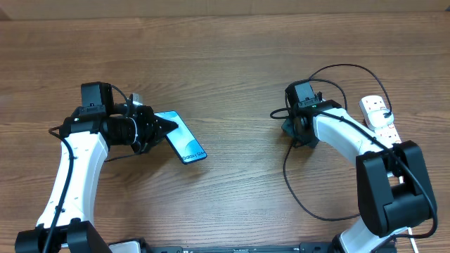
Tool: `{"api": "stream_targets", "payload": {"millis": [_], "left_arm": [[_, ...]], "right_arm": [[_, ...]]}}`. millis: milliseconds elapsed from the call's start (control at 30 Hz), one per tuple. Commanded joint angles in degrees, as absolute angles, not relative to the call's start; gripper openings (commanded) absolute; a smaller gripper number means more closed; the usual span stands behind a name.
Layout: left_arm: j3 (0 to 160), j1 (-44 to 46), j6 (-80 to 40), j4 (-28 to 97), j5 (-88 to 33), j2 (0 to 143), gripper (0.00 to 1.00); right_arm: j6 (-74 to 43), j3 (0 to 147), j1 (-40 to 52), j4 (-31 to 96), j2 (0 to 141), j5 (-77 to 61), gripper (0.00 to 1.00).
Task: Plug charger to phone and switch on socket
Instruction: 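Lower the right gripper onto the black cable's USB-C plug and grasp it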
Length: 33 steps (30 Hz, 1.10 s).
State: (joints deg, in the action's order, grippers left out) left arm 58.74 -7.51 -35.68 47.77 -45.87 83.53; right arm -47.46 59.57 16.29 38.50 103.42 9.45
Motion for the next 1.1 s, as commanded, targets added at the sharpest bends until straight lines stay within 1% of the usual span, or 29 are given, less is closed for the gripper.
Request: {"api": "stream_targets", "payload": {"millis": [0,100,167,200,233,267,333,433,533,700,800,933,1000,1067], "left_arm": [[59.1,-7.4,-36.0,47.5,-48.0,83.3,0.04],[59.1,-7.4,-36.0,46.9,-48.0,83.3,0.04],[59.1,-7.4,-36.0,46.2,-48.0,83.3,0.04],[59.1,-7.4,-36.0,46.1,-48.0,83.3,0.04],[59.1,-7.4,-36.0,46.0,-48.0,83.3,0.04],[59.1,-7.4,-36.0,45.8,-47.9,83.3,0.04],[59.1,-7.4,-36.0,45.6,-47.9,83.3,0.04],[59.1,-7.4,-36.0,45.7,-47.9,83.3,0.04],[59.1,-7.4,-36.0,45.7,-47.9,83.3,0.04],[59.1,-7.4,-36.0,45.6,-47.9,83.3,0.04],[59.1,-7.4,-36.0,45.6,-47.9,83.3,0.04],[59.1,-7.4,-36.0,45.7,-48.0,83.3,0.04],[59.1,-7.4,-36.0,45.7,-48.1,83.3,0.04],[59.1,-7.4,-36.0,45.7,-48.1,83.3,0.04]], "right_arm": [[-45.5,60.1,17.0,40.2,103.3,4.0,0.07],[-44.6,60.1,18.3,43.8,103.3,0.7,0.07],[-44.6,60.1,19.4,45.7,103.3,1.1,0.08],[-44.4,60.1,19.9,46.0,103.3,1.6,0.12],[-44.4,60.1,20.3,46.0,103.3,2.6,0.2],[-44.4,60.1,20.5,45.8,103.3,3.8,0.25],[-44.5,60.1,20.6,45.5,103.3,6.4,0.33],[-44.5,60.1,20.5,45.1,103.3,8.6,0.42],[-44.4,60.1,20.5,44.4,103.3,10.7,0.47],[-44.4,60.1,20.6,43.8,103.3,10.3,0.47],[-43.1,60.1,20.6,43.7,103.3,8.1,0.39],[-42.3,59.8,20.6,43.8,103.3,7.0,0.36],[-41.8,59.2,20.6,42.9,103.3,7.0,0.32],[-41.7,58.4,20.6,41.9,103.3,7.0,0.25]]}}
